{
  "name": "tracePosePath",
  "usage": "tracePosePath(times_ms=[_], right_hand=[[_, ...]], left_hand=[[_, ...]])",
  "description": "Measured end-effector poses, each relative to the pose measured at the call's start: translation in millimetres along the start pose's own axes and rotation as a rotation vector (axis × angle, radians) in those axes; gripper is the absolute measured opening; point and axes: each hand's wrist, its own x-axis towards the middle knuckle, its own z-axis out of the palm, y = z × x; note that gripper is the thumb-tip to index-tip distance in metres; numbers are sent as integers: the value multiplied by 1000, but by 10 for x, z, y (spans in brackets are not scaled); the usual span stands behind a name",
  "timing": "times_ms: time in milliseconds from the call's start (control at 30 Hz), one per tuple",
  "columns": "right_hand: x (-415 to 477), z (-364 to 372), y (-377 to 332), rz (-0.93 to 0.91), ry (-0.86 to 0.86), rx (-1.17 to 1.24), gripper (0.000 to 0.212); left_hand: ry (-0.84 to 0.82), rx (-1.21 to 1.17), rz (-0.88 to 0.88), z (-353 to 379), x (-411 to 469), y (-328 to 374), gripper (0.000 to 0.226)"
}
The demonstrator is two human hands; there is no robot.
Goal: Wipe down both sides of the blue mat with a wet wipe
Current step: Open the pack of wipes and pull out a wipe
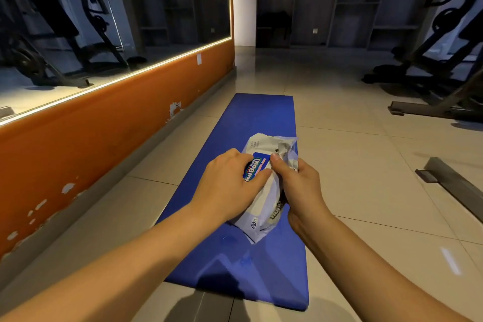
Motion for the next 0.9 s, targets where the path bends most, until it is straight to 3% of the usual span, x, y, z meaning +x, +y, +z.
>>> tracePosePath(times_ms=[167, 300, 400, 467, 533, 567, 700, 767, 900], right_hand=[[6, -119, -34, -13, 59, -17, 19], [61, -284, -103, 43, 102, 4, 20], [80, -351, -194, 72, 82, 17, 25], [86, -370, -244, 89, 69, 25, 24], [91, -373, -273, 102, 60, 37, 28], [94, -370, -277, 107, 58, 37, 31], [124, -339, -236, 127, 46, 29, 37], [143, -328, -231, 147, 16, 40, 34], [163, -325, -218, 170, -18, 43, 30]], left_hand=[[41, -76, 50, 71, -2, 115, 34], [107, -304, -34, 72, 69, 114, 46], [137, -404, -122, 5, 137, -12, 37], [87, -225, -149, -100, 167, -127, 22], [-11, 130, -26, -163, 184, -200, 63], [-19, 207, 55, -177, 185, -194, 69], [68, 92, 284, -152, 124, 36, 33], [44, -40, 265, -112, 95, 116, 24], [1, -159, 160, -11, 103, 110, 31]])
